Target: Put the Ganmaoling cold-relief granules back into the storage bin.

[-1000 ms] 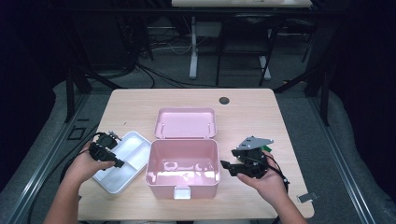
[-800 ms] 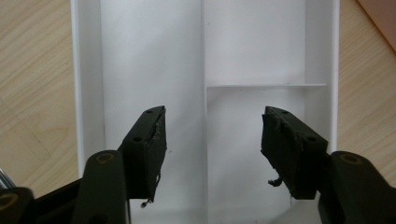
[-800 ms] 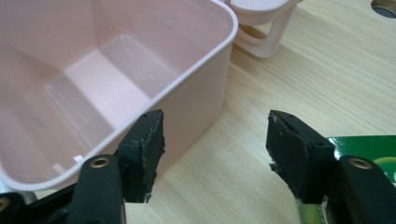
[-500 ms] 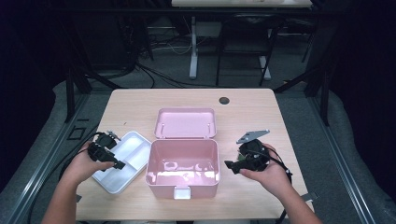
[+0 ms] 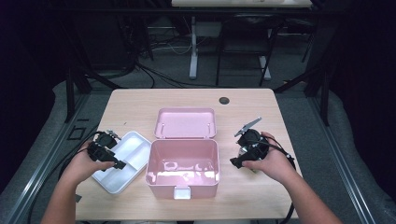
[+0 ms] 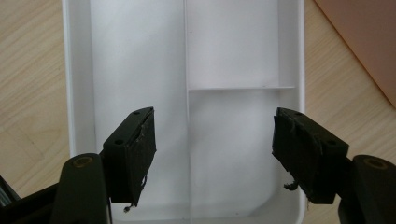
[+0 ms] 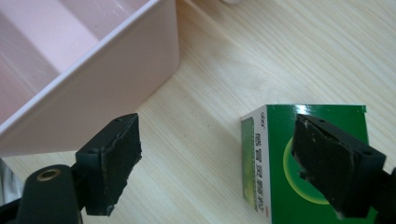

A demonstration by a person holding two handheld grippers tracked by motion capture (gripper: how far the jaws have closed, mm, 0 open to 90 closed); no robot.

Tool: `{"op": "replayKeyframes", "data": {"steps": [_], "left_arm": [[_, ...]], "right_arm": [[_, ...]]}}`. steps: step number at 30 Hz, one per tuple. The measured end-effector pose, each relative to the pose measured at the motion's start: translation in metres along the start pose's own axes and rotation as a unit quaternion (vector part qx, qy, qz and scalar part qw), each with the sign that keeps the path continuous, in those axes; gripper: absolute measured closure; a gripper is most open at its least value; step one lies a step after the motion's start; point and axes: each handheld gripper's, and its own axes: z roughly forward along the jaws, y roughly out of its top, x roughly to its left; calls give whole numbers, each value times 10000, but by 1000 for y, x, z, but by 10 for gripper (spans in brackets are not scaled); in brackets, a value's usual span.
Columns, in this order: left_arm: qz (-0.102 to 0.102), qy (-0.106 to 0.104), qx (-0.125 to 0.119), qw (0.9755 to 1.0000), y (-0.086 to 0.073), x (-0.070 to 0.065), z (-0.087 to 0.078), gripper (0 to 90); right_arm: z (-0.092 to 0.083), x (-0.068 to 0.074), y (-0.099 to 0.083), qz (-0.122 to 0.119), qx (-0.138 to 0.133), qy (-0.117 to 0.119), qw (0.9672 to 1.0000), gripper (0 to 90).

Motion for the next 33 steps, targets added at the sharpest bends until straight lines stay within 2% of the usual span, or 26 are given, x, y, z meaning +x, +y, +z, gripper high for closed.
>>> {"op": "replayKeyframes", "data": {"steps": [2, 5, 8, 9, 11, 12, 15, 16, 17, 18, 20, 22, 24, 25, 26, 28, 33], "left_arm": [[27, 3, 4, 10000, 0, 0, -1, 305], [25, 11, -33, 10000, 0, -1, -2, 305], [80, 29, -100, 9999, 0, -2, -5, 306], [74, 22, -119, 9999, 0, -2, -6, 306], [74, 23, -137, 9999, 0, -2, -7, 306], [73, 28, -141, 9999, -1, -2, -8, 306], [104, 61, -185, 9998, -1, -2, -8, 305], [108, 50, -211, 9997, 0, -2, -9, 305], [108, 50, -211, 9997, 0, -2, -9, 305], [111, 54, -206, 9997, 0, -3, -9, 306], [110, 49, -209, 9997, 0, -3, -9, 305], [138, 56, -226, 9996, 0, -3, -9, 306], [129, 42, -226, 9997, 0, -3, -10, 306], [123, 38, -238, 9996, -1, -2, -11, 306], [113, 44, -255, 9996, -1, -2, -11, 306], [95, 40, -269, 9996, -2, 0, -12, 306], [74, 46, -287, 9995, -3, 1, -13, 306]], "right_arm": [[0, -1, 2, 1, 110, -26, 9999, 156], [2, -6, 5, 40, 300, 66, 9995, 152], [3, -11, 9, 13, 510, -79, 9987, 152], [5, -15, 9, 35, 466, 180, 9987, 151], [5, -18, 13, 5, 690, -204, 9974, 149], [7, -25, 15, 67, 820, -127, 9965, 146], [11, -31, 17, 115, 939, -181, 9953, 145], [15, -37, 19, 175, 1111, -201, 9935, 144], [15, -37, 19, 175, 1111, -201, 9935, 144], [19, -41, 20, 188, 1275, -313, 9912, 141], [22, -44, 21, 162, 1322, -287, 9907, 139], [26, -49, 22, 215, 1434, -328, 9889, 131], [29, -55, 23, 278, 1559, -261, 9870, 106], [32, -57, 22, 324, 1510, -235, 9877, 90], [35, -61, 21, 345, 1647, -231, 9855, 56], [38, -63, 20, 328, 1624, -258, 9858, 42], [47, -70, 18, 319, 1761, -193, 9837, 12]]}}
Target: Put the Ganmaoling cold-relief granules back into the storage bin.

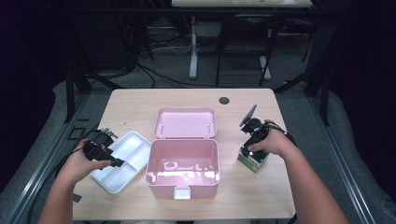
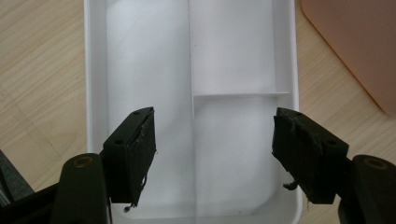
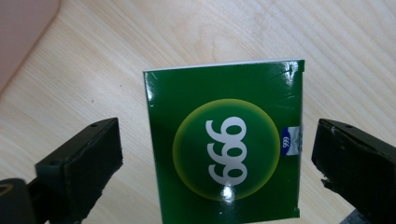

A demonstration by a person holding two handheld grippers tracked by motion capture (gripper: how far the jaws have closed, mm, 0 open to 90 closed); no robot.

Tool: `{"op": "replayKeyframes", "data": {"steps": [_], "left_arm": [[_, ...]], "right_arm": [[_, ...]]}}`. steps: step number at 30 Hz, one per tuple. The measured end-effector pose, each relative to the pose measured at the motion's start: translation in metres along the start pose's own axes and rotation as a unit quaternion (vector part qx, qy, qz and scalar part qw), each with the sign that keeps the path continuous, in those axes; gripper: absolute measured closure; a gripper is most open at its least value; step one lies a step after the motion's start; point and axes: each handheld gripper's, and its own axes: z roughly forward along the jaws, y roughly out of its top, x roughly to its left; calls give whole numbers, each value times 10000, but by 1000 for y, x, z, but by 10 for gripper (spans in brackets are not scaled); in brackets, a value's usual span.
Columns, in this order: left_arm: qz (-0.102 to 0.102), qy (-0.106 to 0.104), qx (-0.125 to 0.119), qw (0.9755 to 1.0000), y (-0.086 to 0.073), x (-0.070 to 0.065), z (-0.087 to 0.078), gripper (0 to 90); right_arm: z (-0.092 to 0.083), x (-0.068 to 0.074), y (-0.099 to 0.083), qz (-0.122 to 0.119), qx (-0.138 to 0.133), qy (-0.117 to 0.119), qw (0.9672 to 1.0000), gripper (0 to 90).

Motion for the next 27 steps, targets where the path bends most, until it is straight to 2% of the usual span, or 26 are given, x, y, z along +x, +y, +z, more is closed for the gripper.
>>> {"op": "replayKeyframes", "data": {"steps": [2, 3, 12, 20, 22, 23, 27], "left_arm": [[4, 6, 7, 10000, 0, 0, 0, 306], [7, 6, 17, 10000, 0, 0, 0, 306], [28, 8, 25, 10000, 1, -1, 2, 306], [10, 23, -8, 10000, 1, -1, 0, 306], [21, 19, -9, 10000, 1, -1, 0, 306], [25, 20, -9, 10000, 1, -1, 0, 306], [25, 18, -7, 10000, 1, -2, 0, 306]], "right_arm": [[4, -2, 0, -31, 68, -13, 10000, 11], [6, -4, 0, -62, 198, 4, 9998, 11], [13, -6, -1, -125, 215, 77, 9997, 31], [14, -8, -3, -136, 279, 201, 9993, 113], [14, -8, -3, -216, 273, 175, 9992, 120], [13, -8, -3, -221, 360, 178, 9990, 123], [13, -8, -3, -244, 414, 175, 9987, 129]]}}
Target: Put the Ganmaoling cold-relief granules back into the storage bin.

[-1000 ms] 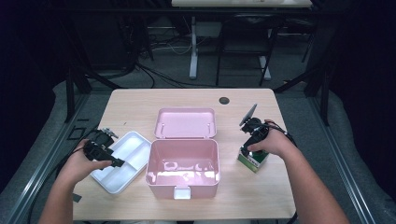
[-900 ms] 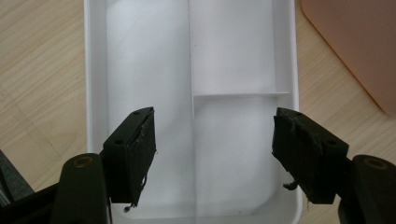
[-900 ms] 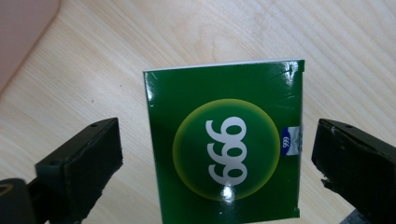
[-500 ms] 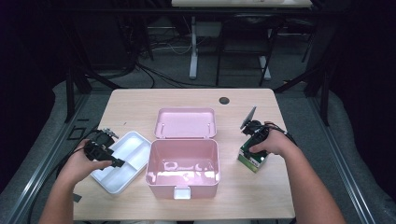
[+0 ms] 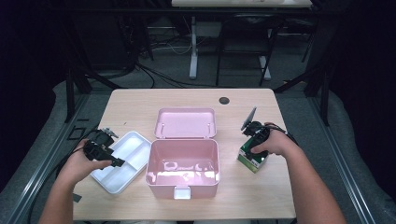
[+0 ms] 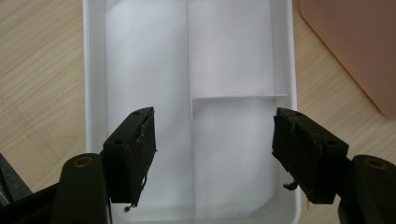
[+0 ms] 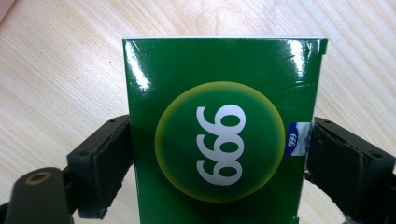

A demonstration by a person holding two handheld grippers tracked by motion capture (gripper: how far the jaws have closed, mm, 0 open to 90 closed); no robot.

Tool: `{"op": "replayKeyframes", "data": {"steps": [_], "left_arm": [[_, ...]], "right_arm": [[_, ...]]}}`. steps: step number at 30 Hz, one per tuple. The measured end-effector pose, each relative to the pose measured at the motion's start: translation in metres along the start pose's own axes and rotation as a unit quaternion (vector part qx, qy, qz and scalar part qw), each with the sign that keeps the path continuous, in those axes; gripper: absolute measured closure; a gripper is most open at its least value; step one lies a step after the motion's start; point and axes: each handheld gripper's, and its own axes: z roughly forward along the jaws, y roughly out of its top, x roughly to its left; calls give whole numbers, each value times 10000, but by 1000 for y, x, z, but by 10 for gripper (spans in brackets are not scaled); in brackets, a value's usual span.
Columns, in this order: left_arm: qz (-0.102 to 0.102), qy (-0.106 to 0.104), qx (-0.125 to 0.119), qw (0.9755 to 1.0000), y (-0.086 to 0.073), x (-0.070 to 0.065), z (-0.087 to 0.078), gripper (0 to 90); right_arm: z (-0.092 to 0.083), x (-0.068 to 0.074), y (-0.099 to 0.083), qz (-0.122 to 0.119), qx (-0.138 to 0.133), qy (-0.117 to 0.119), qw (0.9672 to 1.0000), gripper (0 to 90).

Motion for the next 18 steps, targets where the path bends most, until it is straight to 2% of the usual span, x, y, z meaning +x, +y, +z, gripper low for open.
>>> {"op": "replayKeyframes", "data": {"steps": [3, 6, 9, 12, 14, 18], "left_arm": [[5, 0, 1, 10000, 0, 0, 0, 306], [9, -1, 1, 10000, 0, 0, 0, 307], [0, -5, 0, 10000, 0, 0, 0, 307], [4, -3, -3, 10000, 0, 0, 0, 307], [-2, -3, -4, 10000, 0, 0, 0, 307], [0, 1, 5, 10000, 0, 0, 1, 307]], "right_arm": [[-1, 0, 0, 4, 12, 6, 10000, 139], [1, -1, -2, -11, -126, 59, 9999, 147], [0, -1, -1, -17, -125, 1, 9999, 149], [0, 0, -2, -15, -97, 66, 9999, 153], [-2, 1, 0, -105, 94, 53, 9999, 154], [-1, 4, 0, -166, 16, 93, 9998, 155]]}}
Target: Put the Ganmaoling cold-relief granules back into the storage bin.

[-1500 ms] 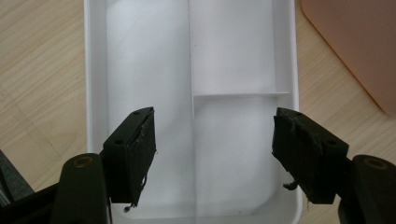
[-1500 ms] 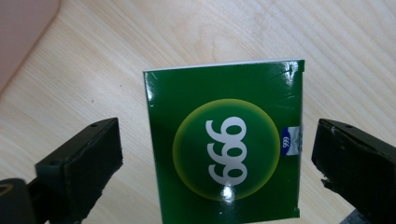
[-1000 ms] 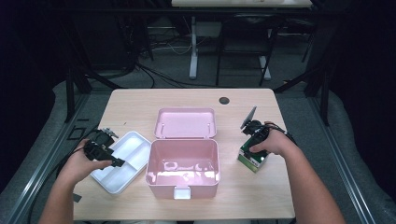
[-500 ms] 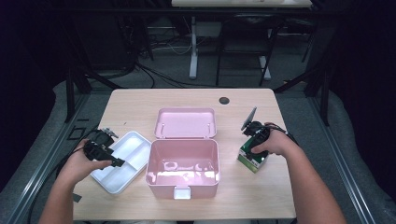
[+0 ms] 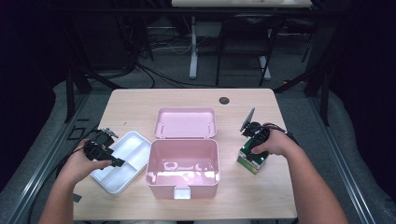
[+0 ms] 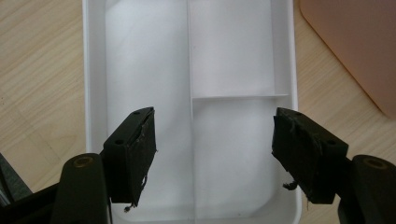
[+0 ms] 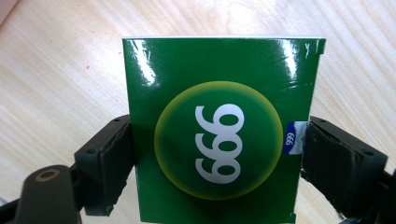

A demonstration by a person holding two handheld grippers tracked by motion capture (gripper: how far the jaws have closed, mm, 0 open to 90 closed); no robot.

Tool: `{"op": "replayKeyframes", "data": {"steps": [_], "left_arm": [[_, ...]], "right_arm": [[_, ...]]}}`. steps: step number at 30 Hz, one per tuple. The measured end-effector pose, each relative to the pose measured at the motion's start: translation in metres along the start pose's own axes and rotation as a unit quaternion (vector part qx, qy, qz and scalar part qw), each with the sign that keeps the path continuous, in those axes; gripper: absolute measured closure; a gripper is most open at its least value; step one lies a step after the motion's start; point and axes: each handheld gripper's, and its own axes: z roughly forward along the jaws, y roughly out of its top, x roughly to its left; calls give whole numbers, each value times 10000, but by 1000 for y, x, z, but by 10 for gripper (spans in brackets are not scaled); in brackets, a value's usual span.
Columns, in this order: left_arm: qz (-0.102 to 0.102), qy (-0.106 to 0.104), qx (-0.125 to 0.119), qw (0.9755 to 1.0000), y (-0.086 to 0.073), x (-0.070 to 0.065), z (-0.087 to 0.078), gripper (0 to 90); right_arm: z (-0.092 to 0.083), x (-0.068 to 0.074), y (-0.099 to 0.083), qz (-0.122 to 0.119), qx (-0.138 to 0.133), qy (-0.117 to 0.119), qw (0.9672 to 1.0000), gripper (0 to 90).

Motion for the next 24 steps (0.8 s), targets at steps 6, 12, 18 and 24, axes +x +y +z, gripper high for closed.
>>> {"op": "replayKeyframes", "data": {"steps": [6, 12, 18, 24], "left_arm": [[4, 13, 6, 10000, 0, 0, 0, 307], [10, 6, 2, 10000, 0, 0, 0, 307], [6, 6, 21, 10000, 0, 0, 1, 307], [16, 4, 2, 10000, 0, -1, 0, 307]], "right_arm": [[-7, 4, 3, -145, 168, -27, 9998, 156], [-14, 6, 3, -239, 116, -81, 9996, 156], [-26, 12, 4, -388, 128, -121, 9991, 156], [-38, 17, 6, -505, 84, -205, 9985, 156]]}}
